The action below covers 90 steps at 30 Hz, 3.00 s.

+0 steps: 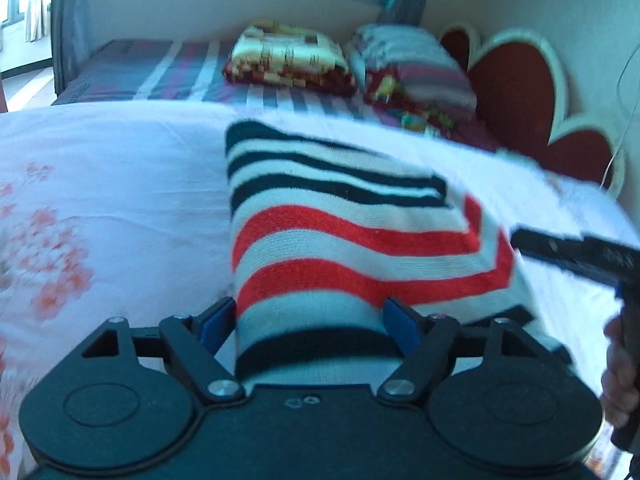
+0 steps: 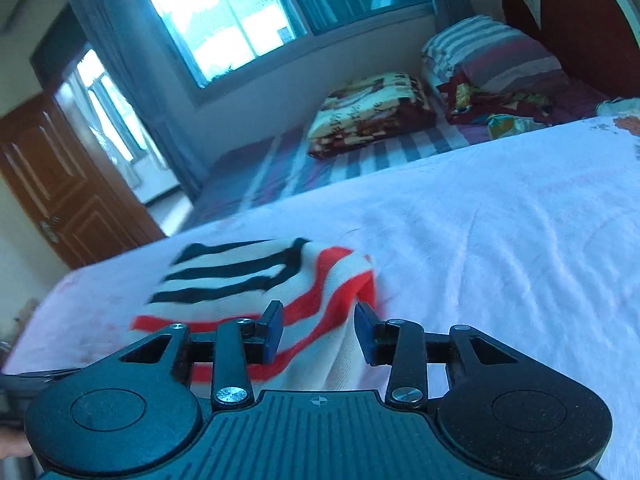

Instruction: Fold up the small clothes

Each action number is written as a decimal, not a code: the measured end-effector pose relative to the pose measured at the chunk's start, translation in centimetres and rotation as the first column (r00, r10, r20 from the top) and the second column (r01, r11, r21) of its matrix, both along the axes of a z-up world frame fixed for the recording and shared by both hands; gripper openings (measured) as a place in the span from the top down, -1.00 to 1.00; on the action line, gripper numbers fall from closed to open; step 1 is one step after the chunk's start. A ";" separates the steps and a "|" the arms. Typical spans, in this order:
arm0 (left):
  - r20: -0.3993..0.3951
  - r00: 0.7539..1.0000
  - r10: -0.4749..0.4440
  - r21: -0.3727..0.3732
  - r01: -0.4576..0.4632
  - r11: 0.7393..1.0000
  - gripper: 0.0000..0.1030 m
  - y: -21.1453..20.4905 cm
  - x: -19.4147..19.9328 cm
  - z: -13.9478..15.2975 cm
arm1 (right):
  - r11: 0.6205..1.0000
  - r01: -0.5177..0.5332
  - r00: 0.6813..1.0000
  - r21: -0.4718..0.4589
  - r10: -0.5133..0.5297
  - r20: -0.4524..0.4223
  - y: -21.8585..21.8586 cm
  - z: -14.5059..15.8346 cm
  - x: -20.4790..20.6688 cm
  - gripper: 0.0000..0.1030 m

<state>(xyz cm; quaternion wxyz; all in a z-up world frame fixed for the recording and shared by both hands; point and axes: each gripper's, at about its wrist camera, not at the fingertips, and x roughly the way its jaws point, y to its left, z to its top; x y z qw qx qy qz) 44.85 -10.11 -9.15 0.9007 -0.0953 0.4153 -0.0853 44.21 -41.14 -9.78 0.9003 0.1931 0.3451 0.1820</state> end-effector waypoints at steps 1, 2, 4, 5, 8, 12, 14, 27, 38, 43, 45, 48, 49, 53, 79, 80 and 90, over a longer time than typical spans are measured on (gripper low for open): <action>0.017 1.000 0.017 -0.016 -0.016 1.000 -0.52 0.6 -1.2 0.2 | 1.000 -0.012 1.000 0.015 0.012 -0.007 -0.3 1.0 -1.4 0.24; 0.028 0.999 0.029 -0.035 -0.028 0.999 -0.52 1.2 -2.3 0.4 | 0.999 -0.028 0.999 0.030 0.029 -0.017 -0.4 1.4 -2.7 0.24; 0.043 0.998 0.051 -0.075 -0.048 0.996 -0.52 2.2 -4.5 0.4 | 0.997 -0.061 0.997 0.051 0.063 -0.034 -0.3 1.6 -4.9 0.24; 0.044 0.997 0.067 -0.088 -0.063 0.994 -0.52 2.6 -5.3 0.3 | 0.996 -0.074 0.996 0.054 0.076 -0.046 0.0 1.6 -5.8 0.24; 0.044 0.995 0.091 -0.125 -0.085 0.989 -0.53 3.2 -6.8 -0.2 | 0.995 -0.095 0.990 0.035 0.098 -0.103 1.2 0.8 -6.9 0.25; 0.008 0.995 0.103 -0.119 -0.101 0.988 -0.54 3.3 -6.8 -0.7 | 0.994 -0.102 0.990 -0.031 0.098 -0.106 1.9 -0.4 -7.7 0.78; 0.007 0.995 0.096 -0.095 -0.095 0.991 -0.54 3.2 -7.0 -0.7 | 0.995 -0.094 0.991 -0.041 0.090 -0.101 1.7 -0.5 -8.2 0.80; 0.078 0.995 0.070 -0.056 -0.065 0.996 -0.21 2.6 -10.1 0.6 | 0.999 -0.034 0.998 -0.037 0.032 -0.047 0.6 1.5 -9.7 0.78; 0.034 0.997 -0.071 0.012 0.070 0.997 0.41 -1.1 -0.3 0.6 | 0.926 -0.181 0.984 -0.331 0.171 -0.057 7.3 0.0 -2.3 0.81; 0.062 0.989 -0.133 0.161 0.121 0.980 0.40 -3.2 -0.8 0.3 | 0.908 -0.175 0.983 -0.382 0.184 -0.014 7.6 -1.0 -3.0 0.80; 0.067 0.985 -0.158 0.201 0.142 0.969 0.41 -3.5 -1.1 1.1 | 0.909 -0.166 0.985 -0.383 0.175 -0.013 7.7 -0.4 -3.2 0.79; 0.101 0.983 -0.151 0.204 0.128 0.971 0.23 -3.3 -3.1 2.6 | 0.925 -0.163 0.982 -0.344 0.185 0.032 6.9 1.6 -5.1 0.79; 0.107 0.983 -0.152 0.215 0.126 0.969 0.19 -3.4 -3.8 2.7 | 0.928 -0.169 0.981 -0.332 0.193 0.037 6.7 2.1 -5.6 0.79; 0.089 0.980 -0.177 0.324 0.140 0.936 0.17 -5.0 -4.7 1.4 | 0.905 -0.201 0.977 -0.374 0.211 -0.016 7.3 1.3 -6.2 0.79; 0.008 0.990 -0.141 0.354 0.129 0.926 -0.29 -3.5 -8.9 -0.3 | 0.905 -0.228 0.974 -0.359 0.217 -0.070 6.6 -0.3 -9.1 0.19; 0.012 0.991 -0.131 0.333 0.120 0.935 -0.32 -3.1 -9.2 0.0 | 0.922 -0.210 0.978 -0.324 0.203 -0.056 6.1 0.1 -9.3 0.19; 0.038 0.998 0.044 -0.067 -0.041 0.997 -0.52 3.8 -7.1 1.5 | 0.993 -0.014 0.988 0.119 0.033 -0.154 -1.8 -0.2 -6.0 -0.68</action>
